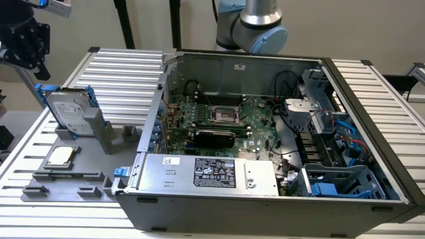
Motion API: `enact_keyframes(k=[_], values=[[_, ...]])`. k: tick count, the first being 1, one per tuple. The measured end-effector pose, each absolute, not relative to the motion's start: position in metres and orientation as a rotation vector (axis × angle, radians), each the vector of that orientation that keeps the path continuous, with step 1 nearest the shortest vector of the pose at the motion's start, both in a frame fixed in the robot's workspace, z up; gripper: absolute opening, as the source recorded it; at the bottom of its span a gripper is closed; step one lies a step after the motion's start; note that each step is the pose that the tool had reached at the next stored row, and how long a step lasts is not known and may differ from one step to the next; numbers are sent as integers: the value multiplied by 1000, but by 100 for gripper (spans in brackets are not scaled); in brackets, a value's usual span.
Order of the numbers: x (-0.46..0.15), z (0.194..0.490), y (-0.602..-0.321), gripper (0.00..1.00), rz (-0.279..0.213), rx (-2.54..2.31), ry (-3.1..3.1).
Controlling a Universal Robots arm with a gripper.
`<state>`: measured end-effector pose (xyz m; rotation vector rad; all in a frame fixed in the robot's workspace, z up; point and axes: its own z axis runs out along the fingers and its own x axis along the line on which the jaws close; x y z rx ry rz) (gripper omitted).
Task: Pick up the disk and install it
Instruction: 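Pick up the disk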
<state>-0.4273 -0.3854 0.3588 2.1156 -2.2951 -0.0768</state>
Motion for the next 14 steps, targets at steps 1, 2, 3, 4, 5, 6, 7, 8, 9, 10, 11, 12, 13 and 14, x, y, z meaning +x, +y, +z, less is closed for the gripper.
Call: enact_keyframes(k=[1, 2, 3, 4, 5, 6, 7, 8, 9, 10, 11, 12, 13, 14], values=[[-427, 359, -385, 11, -77, 2132, -2279], [-427, 358, -385, 11, -76, 2145, -2267], [-427, 358, -385, 11, -76, 2154, -2258], [-427, 358, -385, 11, -76, 2160, -2253], [-427, 358, -385, 11, -77, 2162, -2250], [-426, 358, -384, 11, -77, 2162, -2249], [-426, 358, -384, 11, -78, 2162, -2248], [-426, 358, -384, 11, -78, 2162, -2248], [-426, 358, -384, 12, -79, 2162, -2248], [-426, 358, -384, 12, -79, 2162, -2247], [-426, 358, -384, 18, -79, 2161, -2248], [-426, 358, -384, 18, -79, 2161, -2248], [-426, 358, -384, 24, -79, 2161, -2248], [-426, 358, -384, 30, -79, 2161, -2248]])
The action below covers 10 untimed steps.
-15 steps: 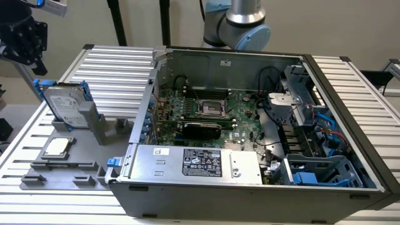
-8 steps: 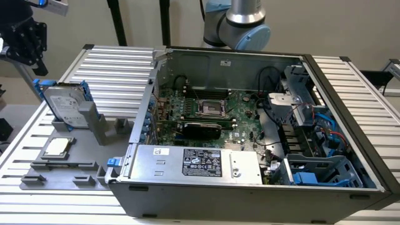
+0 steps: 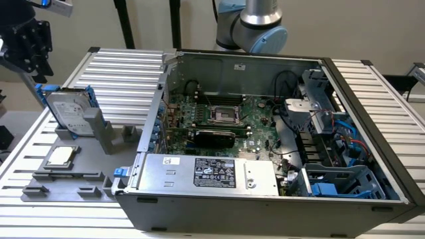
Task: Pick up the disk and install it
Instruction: 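Pick up the disk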
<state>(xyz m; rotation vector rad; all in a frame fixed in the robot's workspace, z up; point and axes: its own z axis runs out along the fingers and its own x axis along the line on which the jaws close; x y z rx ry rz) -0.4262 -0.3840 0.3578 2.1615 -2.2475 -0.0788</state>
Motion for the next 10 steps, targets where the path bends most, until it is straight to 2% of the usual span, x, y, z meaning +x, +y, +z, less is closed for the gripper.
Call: enact_keyframes(k=[1, 4, 5, 10], values=[[-426, 358, -384, 36, -79, 2161, -2248], [-426, 356, -384, 42, -79, 2161, -2248], [-426, 355, -384, 48, -79, 2161, -2248], [-426, 346, -383, 48, -78, 2162, -2248]])
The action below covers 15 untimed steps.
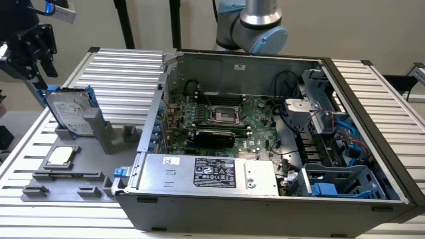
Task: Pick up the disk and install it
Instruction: 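Pick up the disk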
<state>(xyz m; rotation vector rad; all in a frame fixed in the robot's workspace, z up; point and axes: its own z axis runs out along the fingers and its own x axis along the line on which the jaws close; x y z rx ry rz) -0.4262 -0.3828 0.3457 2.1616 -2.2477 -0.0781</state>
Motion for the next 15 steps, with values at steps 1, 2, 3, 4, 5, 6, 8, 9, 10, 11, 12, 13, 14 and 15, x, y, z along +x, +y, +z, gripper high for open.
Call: enact_keyframes(k=[1, 2, 3, 4, 5, 6, 8, 9, 10, 11, 12, 13, 14, 15], values=[[-426, 344, -383, 48, -78, 2162, -2248], [-426, 342, -382, 48, -78, 2162, -2248], [-426, 340, -382, 48, -78, 2162, -2248], [-426, 338, -381, 48, -78, 2162, -2248], [-426, 337, -381, 48, -78, 2162, -2248], [-426, 335, -381, 48, -78, 2162, -2248], [-426, 331, -380, 48, -78, 2162, -2248], [-426, 329, -379, 48, -78, 2162, -2248], [-426, 328, -379, 48, -78, 2162, -2248], [-426, 326, -379, 48, -78, 2162, -2248], [-426, 324, -379, 48, -78, 2162, -2248], [-426, 322, -379, 48, -77, 2162, -2248], [-426, 320, -378, 48, -77, 2162, -2248], [-427, 318, -378, 48, -77, 2162, -2248]])
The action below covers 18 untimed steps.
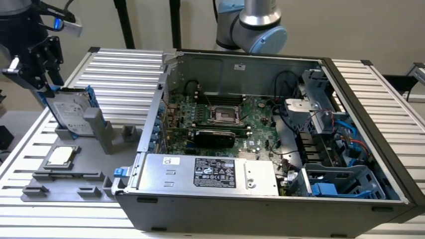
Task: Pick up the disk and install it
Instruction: 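Pick up the disk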
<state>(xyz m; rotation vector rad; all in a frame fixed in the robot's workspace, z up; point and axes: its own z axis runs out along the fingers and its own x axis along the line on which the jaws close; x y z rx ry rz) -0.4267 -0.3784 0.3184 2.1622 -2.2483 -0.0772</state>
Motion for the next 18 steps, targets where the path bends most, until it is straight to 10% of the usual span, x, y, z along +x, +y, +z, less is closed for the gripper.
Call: enact_keyframes(k=[18], values=[[-434, 292, -379, 48, -51, 2168, -2255]])
